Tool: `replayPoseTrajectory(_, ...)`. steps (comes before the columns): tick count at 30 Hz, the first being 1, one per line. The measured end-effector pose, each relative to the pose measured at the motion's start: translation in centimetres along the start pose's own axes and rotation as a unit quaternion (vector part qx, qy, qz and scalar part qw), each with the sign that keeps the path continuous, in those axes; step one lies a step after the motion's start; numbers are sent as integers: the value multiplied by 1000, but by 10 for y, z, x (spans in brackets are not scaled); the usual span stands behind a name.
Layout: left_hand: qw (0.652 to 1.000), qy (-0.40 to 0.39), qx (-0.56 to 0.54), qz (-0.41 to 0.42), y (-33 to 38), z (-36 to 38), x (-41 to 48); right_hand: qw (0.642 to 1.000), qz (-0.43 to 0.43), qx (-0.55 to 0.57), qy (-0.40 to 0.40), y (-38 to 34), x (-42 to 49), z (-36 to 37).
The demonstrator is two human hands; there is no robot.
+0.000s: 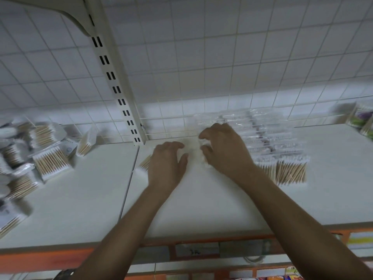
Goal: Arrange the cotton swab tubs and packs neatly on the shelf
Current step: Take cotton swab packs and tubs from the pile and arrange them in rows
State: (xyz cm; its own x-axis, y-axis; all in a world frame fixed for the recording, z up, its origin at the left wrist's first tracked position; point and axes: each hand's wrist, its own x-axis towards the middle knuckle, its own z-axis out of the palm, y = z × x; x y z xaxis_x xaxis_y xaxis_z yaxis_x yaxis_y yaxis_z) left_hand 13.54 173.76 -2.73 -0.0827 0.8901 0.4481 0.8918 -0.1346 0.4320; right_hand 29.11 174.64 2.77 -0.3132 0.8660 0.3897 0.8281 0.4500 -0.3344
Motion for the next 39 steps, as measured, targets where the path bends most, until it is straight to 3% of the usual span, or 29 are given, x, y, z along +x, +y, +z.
replayPoseTrajectory(2,998,-11,54,-14,-12,-8,-1,999,-11,21,-34,-14,-3,17)
replayPoseTrajectory(6,969,-140,143,-148,-37,-17,-6,995,-23,51,-80,-28,-8,50)
replayPoseTrajectory(8,954,-174,168,-177,-43,-20,-10,993,-18,58,-102,-31,-9,60)
replayPoseTrajectory(12,975,-130,82,-161,-49,-23,-18,989,-4,99,-114,-35,-10,69)
replayPoseTrajectory(16,994,-50,-17,-99,-46,-26,-24,984,57,160,-57,-38,-6,65)
replayPoseTrajectory(22,990,-12,-136,-37,-28,-33,-31,962,104,252,1,-37,-1,42)
replayPoseTrajectory(27,962,-67,-244,-104,-25,-36,-28,966,109,234,13,-24,0,25)
replayPoseTrajectory(39,967,-129,-200,-86,5,-12,-13,999,27,-12,-20,12,-1,-16)
